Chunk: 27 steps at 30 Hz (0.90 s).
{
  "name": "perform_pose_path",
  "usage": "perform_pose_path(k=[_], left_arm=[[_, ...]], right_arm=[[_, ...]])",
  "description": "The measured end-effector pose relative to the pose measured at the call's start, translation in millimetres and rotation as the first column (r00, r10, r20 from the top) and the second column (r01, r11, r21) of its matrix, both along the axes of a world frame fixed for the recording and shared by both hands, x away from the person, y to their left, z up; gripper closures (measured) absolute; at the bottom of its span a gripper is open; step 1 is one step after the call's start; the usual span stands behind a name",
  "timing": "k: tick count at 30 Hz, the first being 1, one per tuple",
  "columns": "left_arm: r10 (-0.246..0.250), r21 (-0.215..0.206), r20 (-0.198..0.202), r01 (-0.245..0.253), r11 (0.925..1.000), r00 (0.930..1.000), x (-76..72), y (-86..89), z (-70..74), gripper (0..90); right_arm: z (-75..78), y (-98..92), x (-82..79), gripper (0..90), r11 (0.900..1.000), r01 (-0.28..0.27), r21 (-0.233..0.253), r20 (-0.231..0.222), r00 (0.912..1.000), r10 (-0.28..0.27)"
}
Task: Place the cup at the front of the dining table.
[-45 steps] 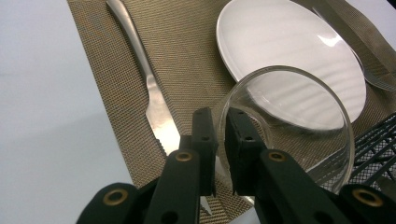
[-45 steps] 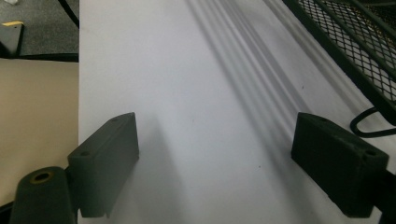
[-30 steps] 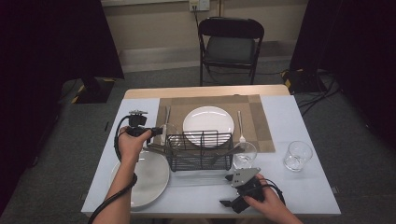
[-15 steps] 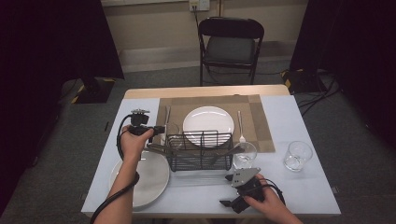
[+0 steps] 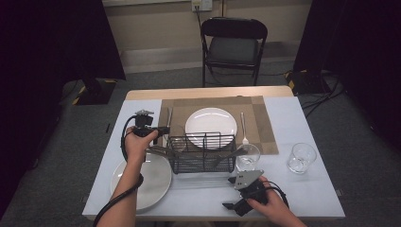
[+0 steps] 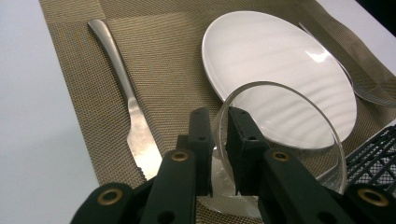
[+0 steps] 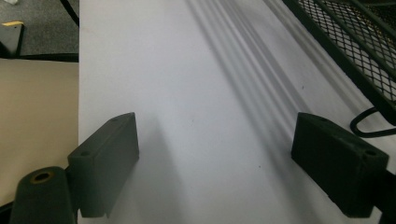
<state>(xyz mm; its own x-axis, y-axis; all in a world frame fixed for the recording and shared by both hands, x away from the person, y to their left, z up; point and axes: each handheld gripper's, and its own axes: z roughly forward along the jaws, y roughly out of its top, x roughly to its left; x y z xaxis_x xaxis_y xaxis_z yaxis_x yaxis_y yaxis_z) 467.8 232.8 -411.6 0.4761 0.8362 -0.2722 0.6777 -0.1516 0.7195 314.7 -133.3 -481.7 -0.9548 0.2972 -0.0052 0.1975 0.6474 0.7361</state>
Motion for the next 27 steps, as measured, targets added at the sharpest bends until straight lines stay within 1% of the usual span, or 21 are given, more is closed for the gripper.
perform_pose_path(k=[2, 4, 6, 8, 12, 13, 15, 16, 17, 18, 19, 21, 22, 24, 26, 27], left_arm=[[-0.007, 0.011, 0.002, 0.007, 0.9999, 1.0, 0.2, -0.3, 0.5, 80.4], [-0.004, -0.001, 0.001, 0.004, 1.0, 1.0, 0.2, -0.7, 0.2, 79.8], [-0.005, 0.0, 0.0, 0.005, 1.0, 1.0, 0.3, -0.5, 0.0, 79.1], [-0.01, 0.01, -0.001, 0.01, 0.9999, 0.9999, 0.0, -1.1, 0.3, 78.5], [-0.015, 0.024, -0.006, 0.015, 0.9996, 0.9999, -0.2, -0.5, 0.3, 73.2], [-0.018, 0.016, -0.012, 0.019, 0.9997, 0.9998, -0.5, -0.4, 0.0, 73.1], [-0.013, 0.009, -0.01, 0.013, 0.9999, 0.9999, -1.5, -0.2, 0.1, 71.4], [-0.02, 0.005, -0.015, 0.02, 0.9998, 0.9997, -2.1, 1.2, 0.7, 70.8], [-0.015, 0.002, -0.012, 0.015, 0.9999, 0.9998, -2.8, 1.4, 0.7, 69.7], [-0.023, 0.002, -0.013, 0.023, 0.9997, 0.9997, -3.2, 2.6, 1.0, 69.2], [-0.018, -0.009, -0.015, 0.018, 0.9998, 0.9997, -3.8, 3.0, 1.3, 67.9], [-0.027, -0.002, -0.015, 0.027, 0.9996, 0.9995, -4.8, 5.2, 2.3, 65.9], [-0.02, -0.012, -0.015, 0.02, 0.9997, 0.9997, -5.5, 5.5, 2.8, 64.8], [-0.021, -0.015, -0.017, 0.021, 0.9997, 0.9996, -6.6, 7.0, 4.1, 63.1], [-0.025, -0.006, -0.023, 0.025, 0.9997, 0.9994, -7.9, 8.4, 5.8, 62.7], [-0.026, -0.005, -0.02, 0.026, 0.9997, 0.9995, -8.6, 9.1, 6.6, 60.8]], right_arm=[[0.0, 0.0, 0.0, 13.9, 1.0, 0.0, 0.0, 0.0, 1.0, 0.0], [0.1, 0.0, -0.1, 13.9, 1.0, 0.001, 0.0, -0.001, 1.0, -0.001], [0.0, 0.0, 0.0, 13.9, 1.0, 0.0, 0.0, 0.0, 1.0, 0.0], [0.0, 0.0, 0.0, 13.9, 1.0, 0.0, 0.0, 0.0, 1.0, 0.0], [0.1, 0.0, -0.1, 13.9, 1.0, 0.001, 0.0, -0.001, 1.0, -0.001], [0.0, 0.0, 0.0, 13.9, 1.0, 0.0, 0.0, 0.0, 1.0, 0.0], [0.0, 0.0, 0.0, 13.9, 1.0, 0.0, 0.0, 0.0, 1.0, 0.0], [0.0, 0.0, 0.1, 13.9, 1.0, 0.0, 0.0, 0.0, 1.0, 0.0], [0.1, 0.0, 0.0, 13.9, 1.0, 0.001, 0.0, -0.001, 1.0, -0.001], [0.0, 0.0, 0.1, 13.9, 1.0, 0.0, 0.0, 0.0, 1.0, 0.0], [0.0, 0.0, 0.1, 13.9, 1.0, 0.0, 0.0, -0.001, 1.0, 0.0], [0.0, 0.0, 0.1, 13.9, 1.0, 0.0, 0.0, 0.0, 1.0, 0.0], [0.0, 0.0, 0.1, 13.9, 1.0, 0.0, 0.0, 0.0, 1.0, 0.0], [0.1, 0.0, 0.0, 13.9, 1.0, 0.0, 0.0, -0.002, 1.0, 0.0], [0.0, 0.0, 0.0, 13.9, 1.0, 0.0, 0.0, 0.0, 1.0, 0.0], [0.1, 0.0, -0.1, 13.9, 1.0, 0.001, 0.0, -0.001, 1.0, -0.001]])
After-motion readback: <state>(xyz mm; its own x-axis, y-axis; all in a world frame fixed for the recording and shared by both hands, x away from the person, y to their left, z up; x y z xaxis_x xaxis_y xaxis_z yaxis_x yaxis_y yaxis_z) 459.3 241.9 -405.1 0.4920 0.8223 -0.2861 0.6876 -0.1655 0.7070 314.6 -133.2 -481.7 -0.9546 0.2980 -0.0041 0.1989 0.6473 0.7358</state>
